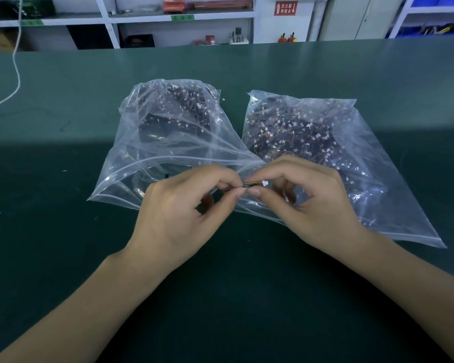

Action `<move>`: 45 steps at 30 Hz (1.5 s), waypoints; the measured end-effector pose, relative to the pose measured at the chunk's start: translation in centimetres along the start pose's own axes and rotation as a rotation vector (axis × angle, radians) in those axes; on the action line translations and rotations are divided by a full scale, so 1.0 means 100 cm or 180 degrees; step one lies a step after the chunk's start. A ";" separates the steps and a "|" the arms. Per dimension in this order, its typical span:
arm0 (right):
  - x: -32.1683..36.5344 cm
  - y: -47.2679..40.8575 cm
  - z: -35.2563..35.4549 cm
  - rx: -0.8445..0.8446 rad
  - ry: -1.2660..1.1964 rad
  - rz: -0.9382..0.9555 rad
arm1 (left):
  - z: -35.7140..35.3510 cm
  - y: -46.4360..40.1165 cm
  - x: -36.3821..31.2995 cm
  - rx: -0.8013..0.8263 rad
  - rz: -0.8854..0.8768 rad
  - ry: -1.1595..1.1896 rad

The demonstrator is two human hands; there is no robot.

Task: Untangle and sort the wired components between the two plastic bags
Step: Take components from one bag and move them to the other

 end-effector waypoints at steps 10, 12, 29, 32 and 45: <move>0.000 0.001 -0.001 -0.0223 -0.0436 -0.0516 | -0.001 -0.001 -0.005 0.0011 0.0473 0.0267; 0.000 0.002 -0.002 -0.0319 -0.0554 -0.0633 | -0.002 -0.002 -0.005 0.0062 0.0483 0.0283; -0.002 0.001 -0.003 -0.0208 -0.0484 -0.0674 | -0.004 0.001 -0.001 0.0235 0.0449 0.0077; -0.001 0.001 -0.002 -0.0161 -0.0437 -0.0634 | -0.005 0.001 -0.002 0.0280 0.0476 0.0048; -0.002 0.001 -0.002 -0.0114 -0.0442 -0.0693 | -0.006 0.001 -0.001 0.0367 0.0457 -0.0016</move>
Point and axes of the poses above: each hand's wrist, its own y-axis away from the middle knuckle, its own z-axis out of the back of the hand, x = y × z, the point moved 3 cm from there along -y, towards the middle knuckle, and after that the axes turned 10 degrees about -y, right-handed, at the moved point
